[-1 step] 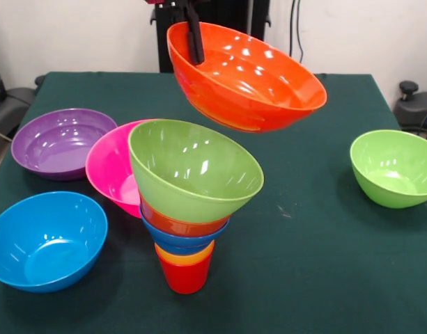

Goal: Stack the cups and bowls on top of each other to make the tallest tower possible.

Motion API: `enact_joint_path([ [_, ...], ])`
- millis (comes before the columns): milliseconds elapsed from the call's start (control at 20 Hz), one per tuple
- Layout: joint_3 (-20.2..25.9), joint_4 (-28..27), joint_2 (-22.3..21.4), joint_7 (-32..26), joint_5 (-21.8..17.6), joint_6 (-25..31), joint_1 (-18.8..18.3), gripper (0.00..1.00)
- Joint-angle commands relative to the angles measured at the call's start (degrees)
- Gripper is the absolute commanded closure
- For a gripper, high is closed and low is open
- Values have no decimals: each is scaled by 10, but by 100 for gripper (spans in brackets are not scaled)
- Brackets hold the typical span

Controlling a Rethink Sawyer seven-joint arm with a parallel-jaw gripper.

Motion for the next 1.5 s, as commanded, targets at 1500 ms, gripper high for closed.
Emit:
enact_joint_path([
  [1500,51,-84,117,-81,-57,-16,-30,100],
])
